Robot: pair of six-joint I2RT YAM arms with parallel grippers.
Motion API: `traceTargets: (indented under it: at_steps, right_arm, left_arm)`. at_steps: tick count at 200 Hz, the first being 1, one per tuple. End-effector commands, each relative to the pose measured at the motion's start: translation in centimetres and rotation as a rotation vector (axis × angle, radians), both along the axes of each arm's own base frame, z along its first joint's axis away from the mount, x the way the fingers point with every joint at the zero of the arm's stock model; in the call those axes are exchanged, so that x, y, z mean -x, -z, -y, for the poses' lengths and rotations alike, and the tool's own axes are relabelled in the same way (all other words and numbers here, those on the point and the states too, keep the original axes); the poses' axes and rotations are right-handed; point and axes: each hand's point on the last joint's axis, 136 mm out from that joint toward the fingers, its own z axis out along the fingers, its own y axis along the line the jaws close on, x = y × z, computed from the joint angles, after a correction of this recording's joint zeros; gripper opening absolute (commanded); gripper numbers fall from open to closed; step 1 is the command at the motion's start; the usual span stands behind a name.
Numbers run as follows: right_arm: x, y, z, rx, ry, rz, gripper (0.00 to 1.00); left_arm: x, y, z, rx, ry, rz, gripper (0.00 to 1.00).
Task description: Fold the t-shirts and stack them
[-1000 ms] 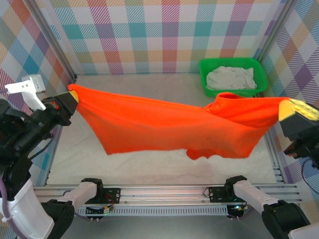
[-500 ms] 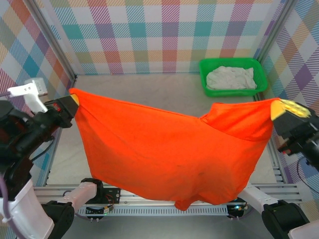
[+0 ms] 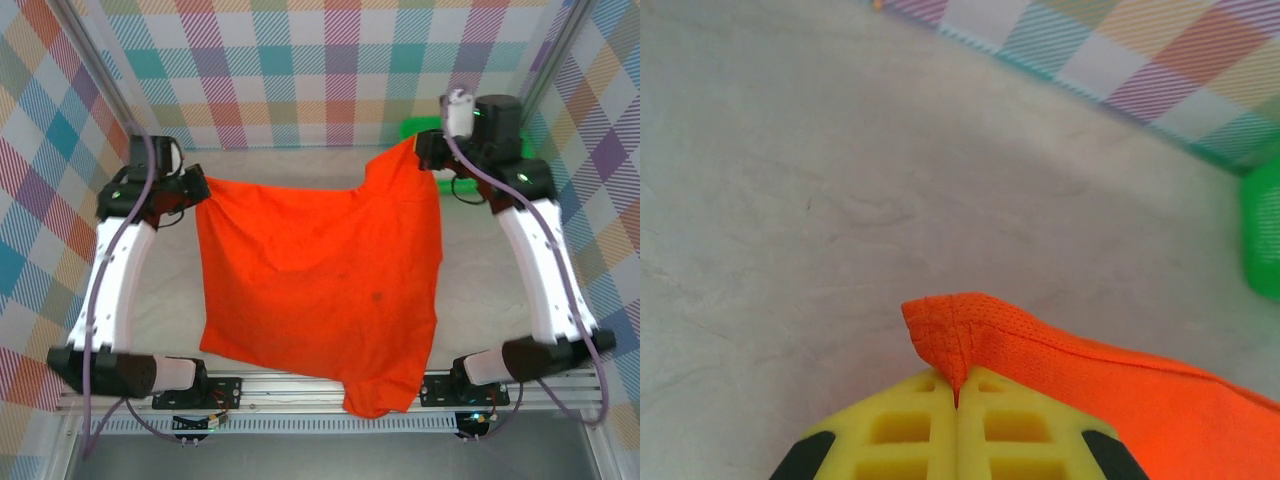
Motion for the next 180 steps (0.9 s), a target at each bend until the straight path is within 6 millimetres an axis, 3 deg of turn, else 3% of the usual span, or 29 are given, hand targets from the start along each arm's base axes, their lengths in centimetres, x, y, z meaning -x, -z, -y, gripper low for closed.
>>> traceTargets:
  at_steps: [1,20,51,70,91,124,180]
  right_arm:
    - [-5.9,0.9,-0.7,0.069,0.004,0.1,0.0]
    - [-11.2,5.1,-1.8,0.119,-0.015,0.062,0.0]
    - [-19.7,13.6,-3.3,0.188,-0.035,-0.044,0.0]
    - [-23.4,17.8,-4.0,0.208,-0.048,-0.076,0.0]
    - [-26.1,20.9,-4.5,0.21,-0.05,-0.054,0.0]
    - [-27.5,22.5,-4.4,0.133,-0.042,-0.049,0.0]
    - [-25.0,21.4,-4.8,0.079,-0.081,-0.101,0.0]
  left_arm:
    - [-5.4,2.7,-1.3,-0.038,-0.051,0.037,0.0]
    - [-9.7,7.4,-2.0,-0.047,-0.074,-0.017,0.0]
    - [-16.4,14.0,-3.1,0.017,-0.097,-0.078,0.0]
    - [-19.6,18.2,-3.4,0.064,-0.101,-0.122,0.0]
    - [-22.4,20.5,-3.7,0.101,-0.1,-0.133,0.0]
    - [-24.2,21.5,-3.8,0.116,-0.088,-0.13,0.0]
    - [-22.7,20.6,-3.3,0.131,-0.067,-0.122,0.0]
